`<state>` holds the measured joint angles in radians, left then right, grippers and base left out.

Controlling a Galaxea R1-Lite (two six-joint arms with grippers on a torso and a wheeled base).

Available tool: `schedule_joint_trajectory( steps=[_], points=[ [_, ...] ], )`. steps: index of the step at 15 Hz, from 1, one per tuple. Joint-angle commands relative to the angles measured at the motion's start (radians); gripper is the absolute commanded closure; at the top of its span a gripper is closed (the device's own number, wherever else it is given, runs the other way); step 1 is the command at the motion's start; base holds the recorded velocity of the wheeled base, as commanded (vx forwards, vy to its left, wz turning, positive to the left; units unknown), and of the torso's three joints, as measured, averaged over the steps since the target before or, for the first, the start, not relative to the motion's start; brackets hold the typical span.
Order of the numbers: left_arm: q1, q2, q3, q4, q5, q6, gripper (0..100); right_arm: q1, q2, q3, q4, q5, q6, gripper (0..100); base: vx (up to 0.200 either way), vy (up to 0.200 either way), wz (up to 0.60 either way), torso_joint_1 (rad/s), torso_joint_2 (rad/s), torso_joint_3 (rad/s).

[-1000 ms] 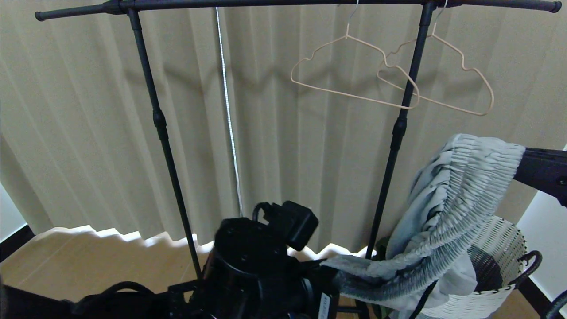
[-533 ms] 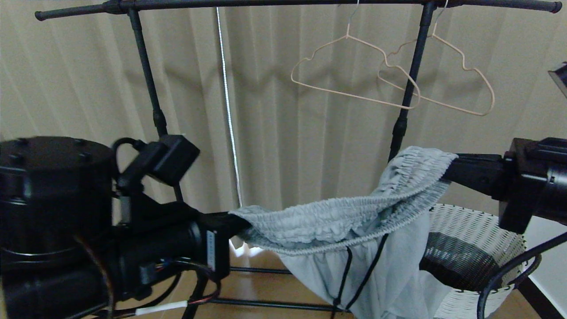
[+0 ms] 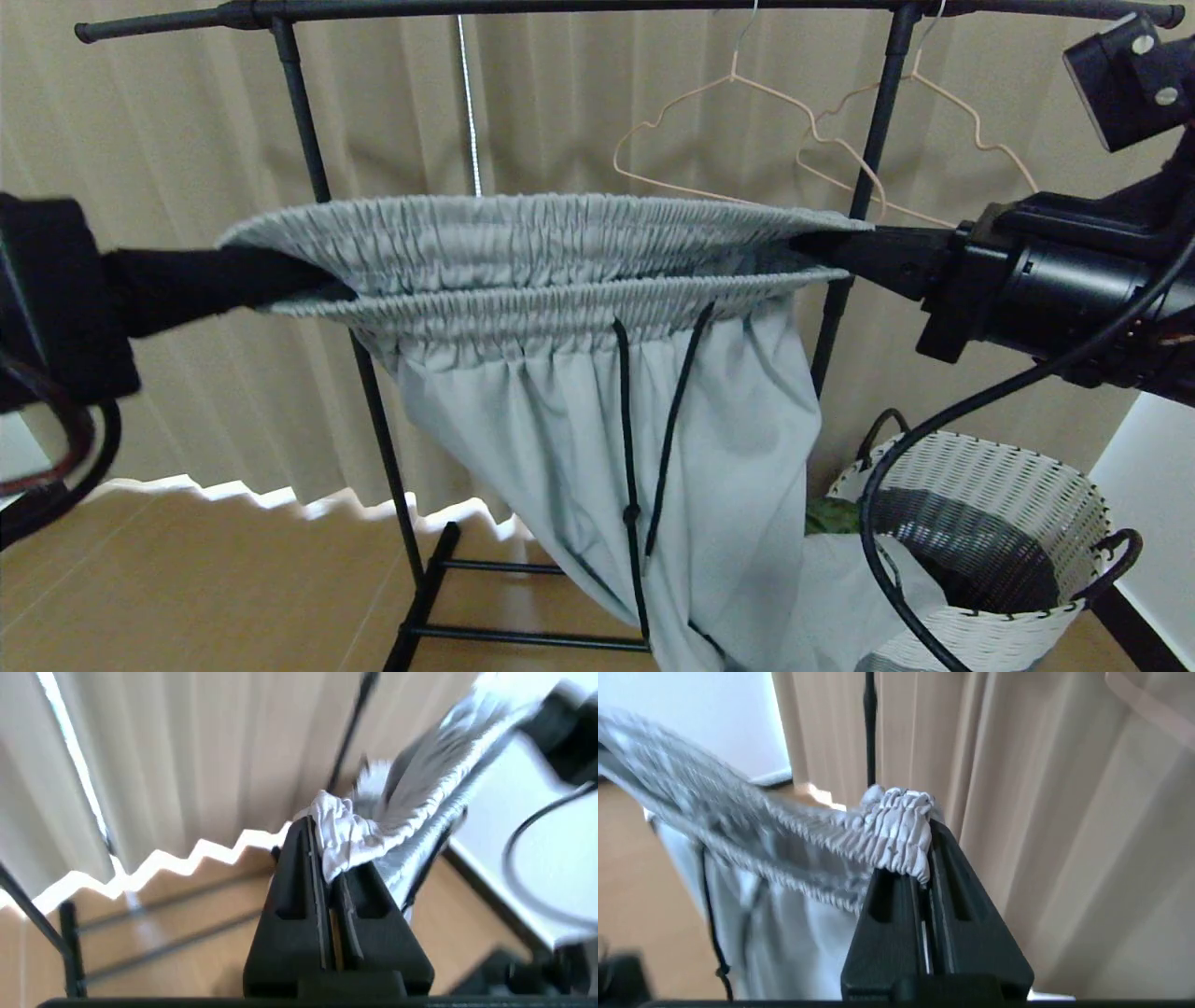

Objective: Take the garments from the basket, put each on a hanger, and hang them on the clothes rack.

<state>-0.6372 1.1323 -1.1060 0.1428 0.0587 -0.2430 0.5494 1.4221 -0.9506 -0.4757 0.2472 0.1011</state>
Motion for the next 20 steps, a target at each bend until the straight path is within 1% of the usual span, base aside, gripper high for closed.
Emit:
schedule_joint_trajectory(
  steps=[1, 2, 3, 4, 6, 7, 8, 10, 12, 14, 15, 16, 18, 19, 20],
  points=[
    [0.053, -0.011, -0.109, 0.037, 0.001, 0.010, 100, 0.001, 0.052, -0.045, -0.017, 0.000, 0.002, 100, 0.000, 0.000, 0.00, 0.000, 0.00, 0.000],
    [0.071, -0.003, -0.143, 0.049, 0.001, 0.025, 100, 0.001, 0.058, -0.068, -0.018, 0.001, 0.005, 100, 0.000, 0.000, 0.00, 0.000, 0.00, 0.000],
    [0.076, 0.000, -0.153, 0.051, 0.001, 0.030, 100, 0.000, 0.058, -0.076, -0.018, 0.000, 0.011, 100, 0.000, 0.000, 0.00, 0.000, 0.00, 0.000],
    [0.076, 0.007, -0.189, 0.051, 0.001, 0.039, 100, 0.000, 0.060, -0.099, -0.032, 0.001, 0.043, 100, 0.000, 0.000, 0.00, 0.000, 0.00, 0.000],
    [0.077, 0.027, -0.238, 0.052, 0.000, 0.056, 100, 0.000, 0.066, -0.114, -0.069, 0.001, 0.069, 100, 0.000, 0.000, 0.00, 0.000, 0.00, 0.000],
    [0.077, 0.040, -0.241, 0.052, 0.000, 0.059, 100, 0.000, 0.066, -0.112, -0.070, 0.001, 0.069, 100, 0.000, 0.000, 0.00, 0.000, 0.00, 0.000],
    [0.076, 0.044, -0.229, 0.052, 0.001, 0.059, 100, -0.006, 0.066, -0.106, -0.066, -0.002, 0.068, 100, 0.000, 0.000, 0.00, 0.000, 0.00, 0.000],
    [0.067, 0.073, -0.147, 0.046, 0.000, 0.060, 100, -0.037, 0.064, -0.085, -0.061, -0.005, 0.065, 100, 0.000, 0.000, 0.00, 0.000, 0.00, 0.000],
    [0.045, 0.101, -0.103, 0.037, 0.003, 0.059, 100, -0.072, 0.061, -0.063, -0.061, -0.006, 0.062, 100, 0.000, 0.000, 0.00, 0.000, 0.00, 0.000],
    [0.021, 0.136, -0.104, 0.032, 0.001, 0.059, 100, -0.126, 0.058, -0.050, -0.060, -0.006, 0.055, 100, 0.000, 0.000, 0.00, 0.000, 0.00, 0.000],
    [0.019, 0.139, -0.104, 0.032, 0.001, 0.059, 100, -0.129, 0.060, -0.050, -0.060, -0.006, 0.052, 100, 0.000, 0.000, 0.00, 0.000, 0.00, 0.000],
    [0.008, 0.188, -0.104, 0.031, 0.004, 0.093, 100, -0.155, 0.063, -0.046, -0.058, -0.016, -0.004, 100, 0.000, 0.000, 0.00, 0.000, 0.00, 0.000],
    [0.013, 0.228, -0.100, 0.003, 0.009, 0.152, 100, -0.155, 0.060, -0.039, -0.047, -0.060, -0.017, 100, 0.000, 0.000, 0.00, 0.000, 0.00, 0.000],
    [0.013, 0.231, -0.100, -0.005, 0.010, 0.154, 100, -0.155, 0.058, -0.039, -0.047, -0.065, -0.017, 100, 0.000, 0.000, 0.00, 0.000, 0.00, 0.000],
    [0.008, 0.248, -0.100, -0.054, 0.021, 0.154, 100, -0.157, 0.050, -0.036, -0.043, -0.074, -0.017, 100, 0.000, 0.000, 0.00, 0.000, 0.00, 0.000]
  ],
)
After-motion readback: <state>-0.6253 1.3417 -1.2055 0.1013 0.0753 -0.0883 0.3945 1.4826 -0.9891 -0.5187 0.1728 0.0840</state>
